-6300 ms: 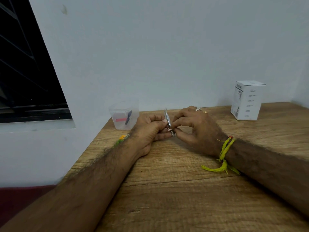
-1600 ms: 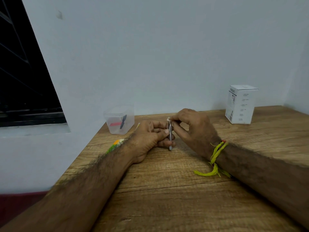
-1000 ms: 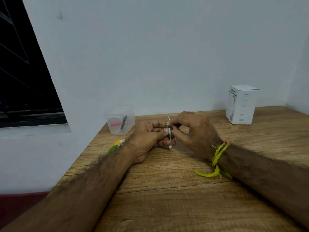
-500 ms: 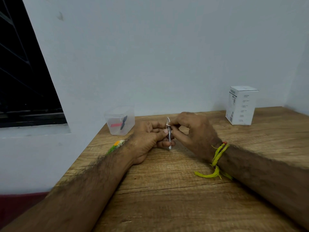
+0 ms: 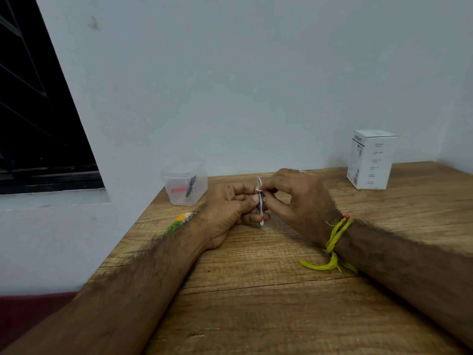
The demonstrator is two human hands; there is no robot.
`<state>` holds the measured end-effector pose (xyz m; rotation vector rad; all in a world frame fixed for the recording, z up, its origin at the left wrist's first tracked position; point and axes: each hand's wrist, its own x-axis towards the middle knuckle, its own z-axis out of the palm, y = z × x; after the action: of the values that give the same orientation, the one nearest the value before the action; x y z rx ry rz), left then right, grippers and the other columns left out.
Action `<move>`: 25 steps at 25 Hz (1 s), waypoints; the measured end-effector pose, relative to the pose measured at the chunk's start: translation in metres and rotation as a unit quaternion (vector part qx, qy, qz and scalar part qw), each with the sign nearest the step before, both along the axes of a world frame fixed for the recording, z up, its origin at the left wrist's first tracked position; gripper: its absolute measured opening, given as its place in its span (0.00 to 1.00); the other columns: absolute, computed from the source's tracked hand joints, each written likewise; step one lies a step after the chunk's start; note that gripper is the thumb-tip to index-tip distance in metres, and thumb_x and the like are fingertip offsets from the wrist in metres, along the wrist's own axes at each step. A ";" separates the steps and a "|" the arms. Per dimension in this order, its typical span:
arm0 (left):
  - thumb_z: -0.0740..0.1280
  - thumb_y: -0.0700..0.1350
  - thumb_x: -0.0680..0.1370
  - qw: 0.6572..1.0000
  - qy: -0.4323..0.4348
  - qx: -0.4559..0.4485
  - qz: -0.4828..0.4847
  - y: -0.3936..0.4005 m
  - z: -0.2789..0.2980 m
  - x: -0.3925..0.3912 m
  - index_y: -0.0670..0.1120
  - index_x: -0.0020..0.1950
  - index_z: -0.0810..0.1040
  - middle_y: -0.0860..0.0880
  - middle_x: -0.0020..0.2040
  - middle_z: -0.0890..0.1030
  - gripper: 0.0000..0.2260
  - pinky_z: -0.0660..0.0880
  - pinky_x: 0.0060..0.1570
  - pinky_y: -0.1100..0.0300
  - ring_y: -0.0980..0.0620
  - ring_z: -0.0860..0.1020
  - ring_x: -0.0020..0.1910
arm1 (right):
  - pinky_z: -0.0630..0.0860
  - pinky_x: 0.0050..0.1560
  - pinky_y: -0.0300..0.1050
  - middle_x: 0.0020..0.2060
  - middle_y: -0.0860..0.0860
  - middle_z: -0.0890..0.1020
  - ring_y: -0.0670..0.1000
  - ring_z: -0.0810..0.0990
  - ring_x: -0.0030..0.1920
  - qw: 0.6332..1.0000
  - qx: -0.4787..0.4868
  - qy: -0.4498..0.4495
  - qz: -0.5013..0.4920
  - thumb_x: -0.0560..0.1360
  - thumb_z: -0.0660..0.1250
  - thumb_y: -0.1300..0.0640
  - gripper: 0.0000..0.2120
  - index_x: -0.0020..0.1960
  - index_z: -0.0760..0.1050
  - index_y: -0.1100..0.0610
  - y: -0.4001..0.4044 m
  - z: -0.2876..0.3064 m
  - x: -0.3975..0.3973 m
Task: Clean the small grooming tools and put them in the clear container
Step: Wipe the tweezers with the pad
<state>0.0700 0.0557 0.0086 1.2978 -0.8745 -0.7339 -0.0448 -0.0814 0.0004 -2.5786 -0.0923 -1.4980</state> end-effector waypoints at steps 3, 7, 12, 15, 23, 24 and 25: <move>0.66 0.33 0.80 1.000 0.003 -0.001 0.000 0.001 0.001 0.000 0.34 0.55 0.80 0.39 0.41 0.84 0.06 0.82 0.35 0.62 0.47 0.86 0.37 | 0.78 0.42 0.52 0.40 0.49 0.83 0.50 0.81 0.41 1.000 0.003 -0.005 -0.002 0.74 0.69 0.59 0.06 0.47 0.84 0.58 0.000 0.000 0.000; 0.66 0.32 0.80 1.000 0.005 -0.002 0.004 0.001 0.002 -0.001 0.35 0.55 0.80 0.40 0.40 0.85 0.06 0.82 0.34 0.63 0.48 0.85 0.36 | 0.78 0.41 0.52 0.40 0.49 0.83 0.50 0.81 0.41 1.000 0.002 0.000 0.000 0.74 0.68 0.58 0.06 0.47 0.83 0.58 0.001 -0.001 0.000; 0.65 0.33 0.80 1.000 0.007 -0.002 0.010 0.002 0.003 -0.003 0.36 0.55 0.81 0.41 0.41 0.86 0.06 0.82 0.34 0.64 0.48 0.86 0.37 | 0.77 0.40 0.52 0.41 0.49 0.82 0.49 0.80 0.41 1.000 -0.006 0.009 0.001 0.73 0.69 0.58 0.04 0.45 0.83 0.57 -0.001 -0.001 -0.002; 0.65 0.33 0.80 1.000 0.012 -0.005 0.011 0.003 0.003 -0.001 0.37 0.54 0.81 0.41 0.41 0.86 0.06 0.81 0.34 0.64 0.48 0.86 0.37 | 0.77 0.40 0.52 0.42 0.48 0.82 0.49 0.80 0.42 1.000 -0.005 0.015 -0.001 0.73 0.69 0.58 0.05 0.45 0.83 0.56 0.001 -0.002 -0.001; 0.65 0.32 0.80 1.000 0.013 -0.006 0.016 0.002 0.003 -0.001 0.37 0.55 0.81 0.40 0.43 0.85 0.07 0.81 0.34 0.64 0.47 0.86 0.37 | 0.77 0.40 0.52 0.42 0.48 0.83 0.50 0.80 0.43 1.000 -0.003 0.012 0.000 0.73 0.70 0.57 0.05 0.45 0.84 0.55 0.001 -0.002 -0.001; 0.65 0.32 0.80 1.000 0.011 -0.005 0.017 0.002 0.003 -0.001 0.37 0.55 0.81 0.40 0.43 0.85 0.07 0.81 0.34 0.64 0.47 0.85 0.37 | 0.77 0.40 0.51 0.42 0.48 0.82 0.50 0.80 0.43 1.000 -0.007 0.011 -0.002 0.73 0.70 0.56 0.05 0.45 0.84 0.55 0.000 -0.003 -0.001; 0.65 0.32 0.80 1.000 0.012 -0.005 0.016 0.003 0.003 -0.001 0.37 0.55 0.81 0.40 0.43 0.85 0.07 0.81 0.34 0.64 0.47 0.86 0.37 | 0.77 0.41 0.51 0.42 0.48 0.82 0.50 0.80 0.43 1.000 -0.012 0.009 -0.007 0.73 0.70 0.56 0.06 0.45 0.84 0.55 0.000 -0.003 -0.001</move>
<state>0.0686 0.0584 0.0114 1.2904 -0.8352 -0.7169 -0.0457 -0.0815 -0.0022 -2.6172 -0.0908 -1.4862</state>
